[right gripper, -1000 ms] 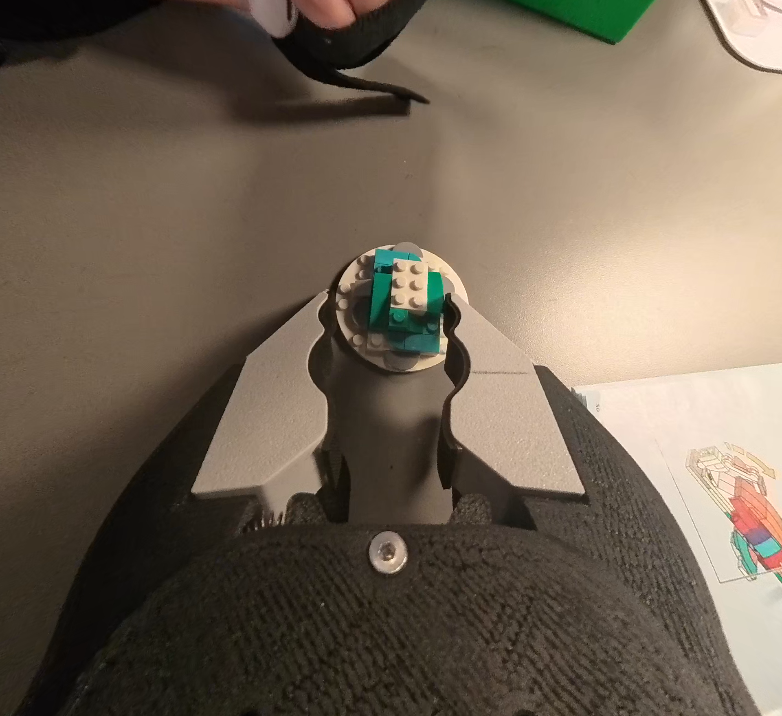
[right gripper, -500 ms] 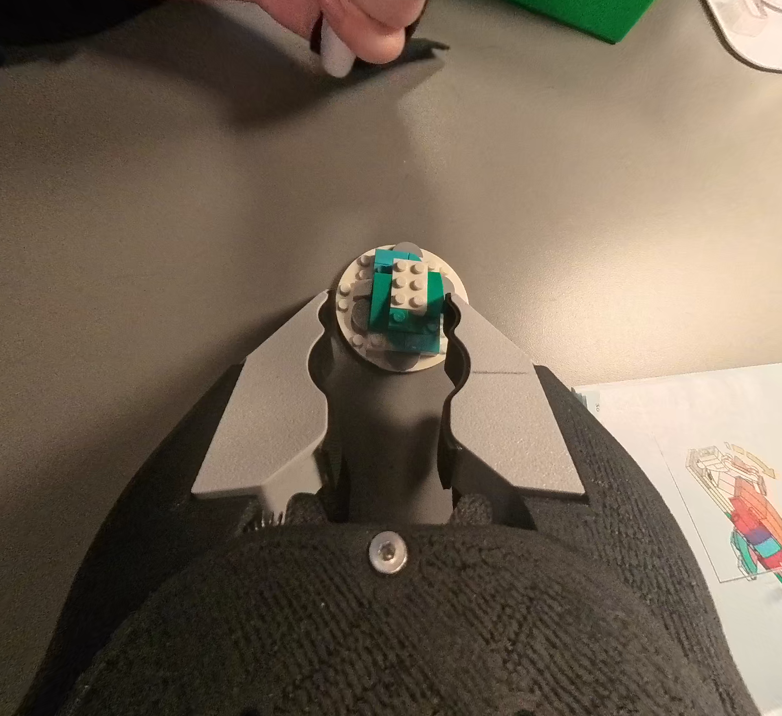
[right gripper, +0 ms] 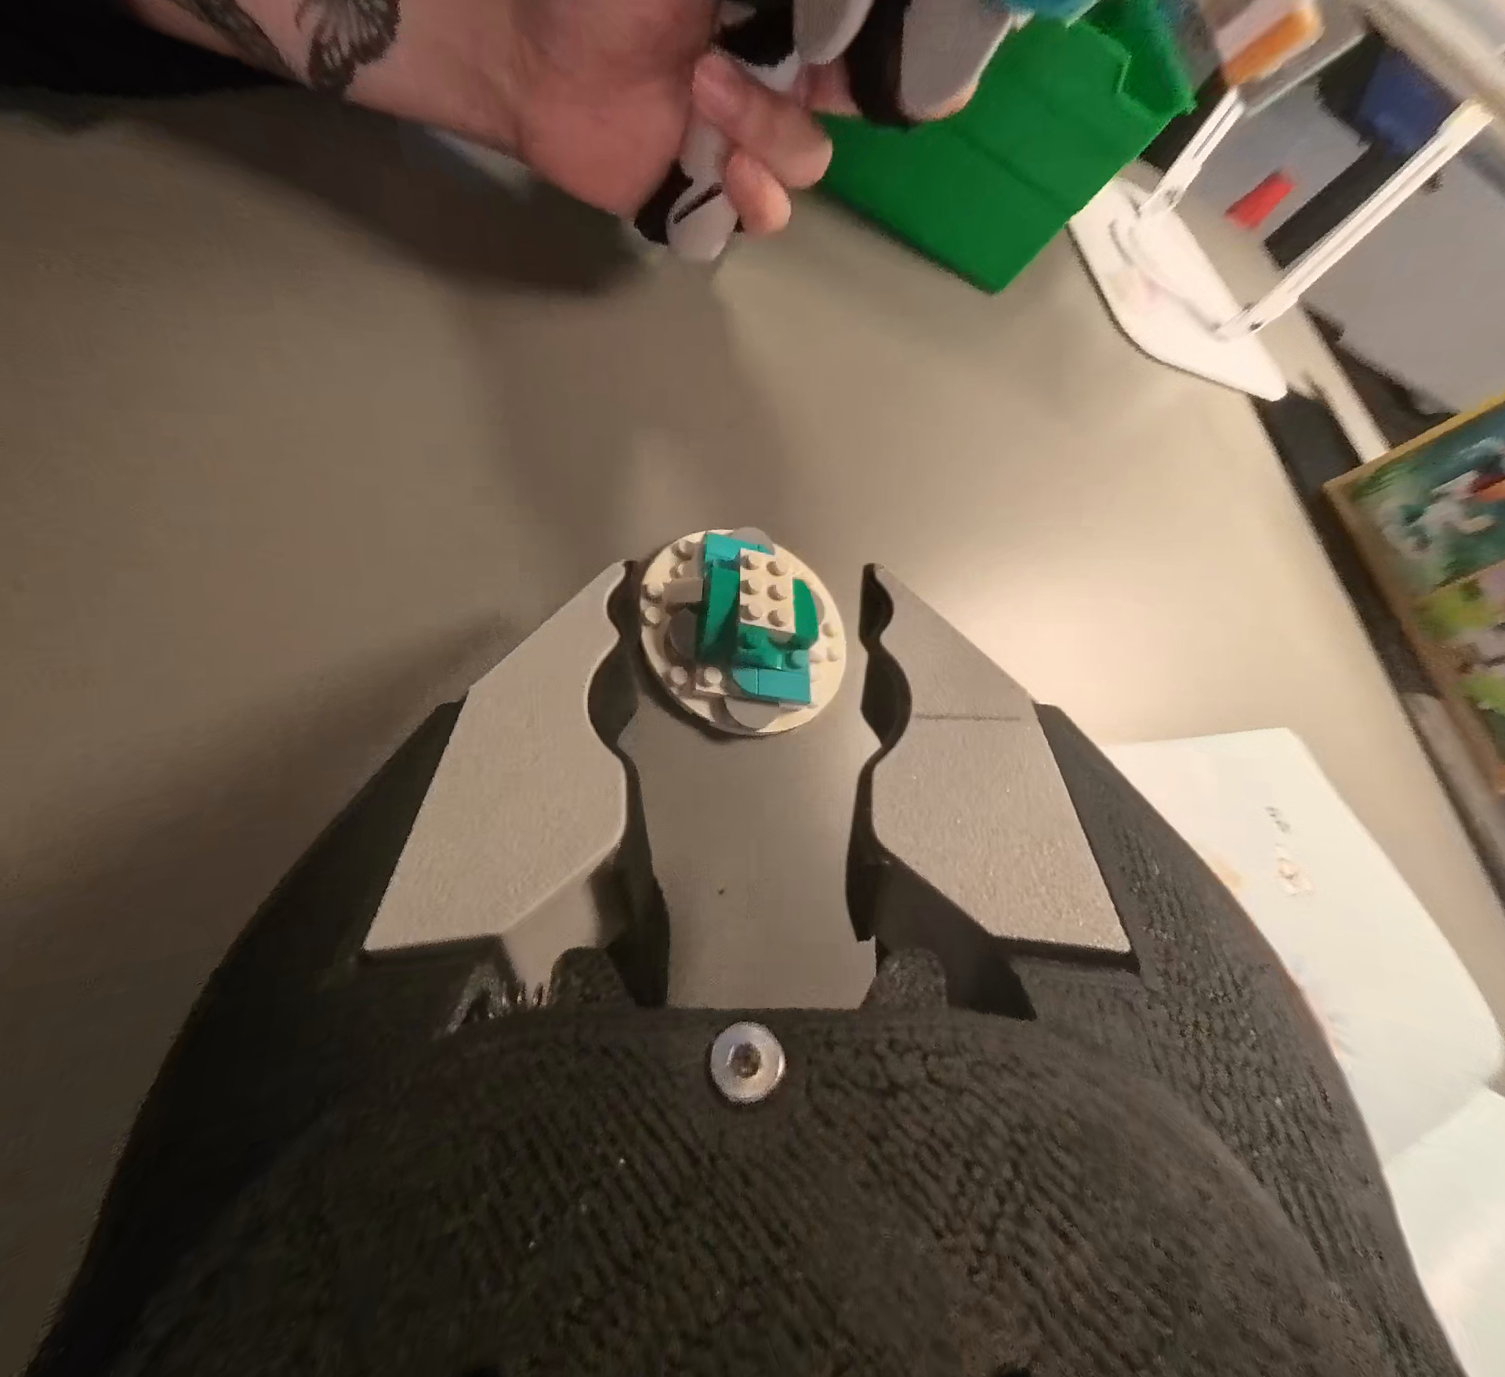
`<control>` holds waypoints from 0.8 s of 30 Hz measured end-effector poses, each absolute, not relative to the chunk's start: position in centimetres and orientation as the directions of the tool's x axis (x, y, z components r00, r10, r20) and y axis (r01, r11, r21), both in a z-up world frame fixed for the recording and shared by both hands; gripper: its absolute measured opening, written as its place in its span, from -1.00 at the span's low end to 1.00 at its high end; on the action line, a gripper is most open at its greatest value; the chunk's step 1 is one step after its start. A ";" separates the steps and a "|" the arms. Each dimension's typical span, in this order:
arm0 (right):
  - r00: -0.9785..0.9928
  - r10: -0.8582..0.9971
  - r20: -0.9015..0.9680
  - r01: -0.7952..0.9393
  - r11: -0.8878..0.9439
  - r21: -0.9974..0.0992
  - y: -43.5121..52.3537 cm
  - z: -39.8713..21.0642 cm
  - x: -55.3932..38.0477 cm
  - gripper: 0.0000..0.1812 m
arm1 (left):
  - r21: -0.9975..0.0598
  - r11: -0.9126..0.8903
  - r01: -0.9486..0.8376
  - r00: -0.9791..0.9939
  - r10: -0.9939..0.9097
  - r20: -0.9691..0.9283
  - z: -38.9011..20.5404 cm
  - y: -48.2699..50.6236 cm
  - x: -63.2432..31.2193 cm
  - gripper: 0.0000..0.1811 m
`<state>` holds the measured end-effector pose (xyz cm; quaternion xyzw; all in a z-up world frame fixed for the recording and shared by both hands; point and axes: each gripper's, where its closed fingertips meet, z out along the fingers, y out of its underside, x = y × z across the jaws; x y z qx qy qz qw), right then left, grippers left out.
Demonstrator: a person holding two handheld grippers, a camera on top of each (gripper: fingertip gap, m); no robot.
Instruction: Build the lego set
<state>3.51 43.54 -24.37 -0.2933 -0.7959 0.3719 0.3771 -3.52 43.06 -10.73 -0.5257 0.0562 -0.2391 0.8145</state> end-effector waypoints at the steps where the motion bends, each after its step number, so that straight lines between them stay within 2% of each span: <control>1: -0.526 0.742 0.416 0.155 0.564 -0.811 43.7 -24.0 3.5 -0.42 | -0.881 0.342 0.328 0.885 -0.437 0.160 -10.7 43.0 -3.7 -0.69; 5: -0.389 0.722 0.572 0.002 0.621 -0.784 45.0 -22.1 3.5 -0.48 | -0.884 0.366 0.291 0.914 -0.380 0.144 -10.9 43.2 -4.5 -0.69; 8: -0.237 0.742 0.627 -0.097 0.624 -0.775 46.9 -20.1 3.4 -0.53 | -0.920 0.337 0.199 0.947 -0.308 0.093 -11.9 44.1 -4.5 -0.69; 14: -0.104 0.850 0.517 -0.190 0.493 -0.849 49.7 -17.2 3.9 -0.54 | -0.954 0.296 0.048 0.961 -0.275 -0.037 -13.1 45.3 -3.0 -0.69; 24: -0.084 0.868 0.490 -0.206 0.466 -0.861 50.2 -16.7 4.0 -0.56 | -0.962 0.258 0.084 0.953 -0.302 0.003 -13.9 45.8 -2.8 -0.69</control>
